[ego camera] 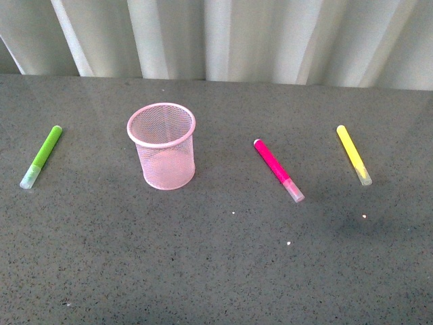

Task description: Insert purple and pink pens into pink cup

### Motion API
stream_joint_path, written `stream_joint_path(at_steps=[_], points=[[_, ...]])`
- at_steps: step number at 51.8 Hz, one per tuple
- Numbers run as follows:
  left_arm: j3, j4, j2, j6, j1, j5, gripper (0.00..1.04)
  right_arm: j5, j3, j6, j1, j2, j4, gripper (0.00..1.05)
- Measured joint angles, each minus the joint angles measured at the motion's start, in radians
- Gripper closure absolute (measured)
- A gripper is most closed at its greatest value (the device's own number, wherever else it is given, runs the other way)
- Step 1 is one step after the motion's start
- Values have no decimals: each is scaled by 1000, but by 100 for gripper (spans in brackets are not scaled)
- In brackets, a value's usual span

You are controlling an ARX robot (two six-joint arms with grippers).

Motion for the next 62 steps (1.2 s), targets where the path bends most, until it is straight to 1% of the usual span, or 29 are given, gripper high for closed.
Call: stream_joint_path(at_steps=[6,9,12,16,28,37,52,62], points=[[-137,270,65,-151,-108,-78,92,0,0,0,0,0,0,7],[-171,351,119,-188,-156,-108,92,0,0,0,0,0,0,7],[-186,396,155,-196,-194,-129,92,0,0,0,0,0,0,7],[-192,446,188,-200,-240,-129,92,0,0,0,0,0,0,7],[-220,477,206,-225,-284,-105,92,0,0,0,0,0,0,7],[-236,483,254,-243,-301,-106,92,0,0,0,0,0,0,7],[-171,480,343,-242,-301,-124,92,0,0,0,0,0,0,7],[-137,475,380,-233,-280,-117,92,0,0,0,0,0,0,7]])
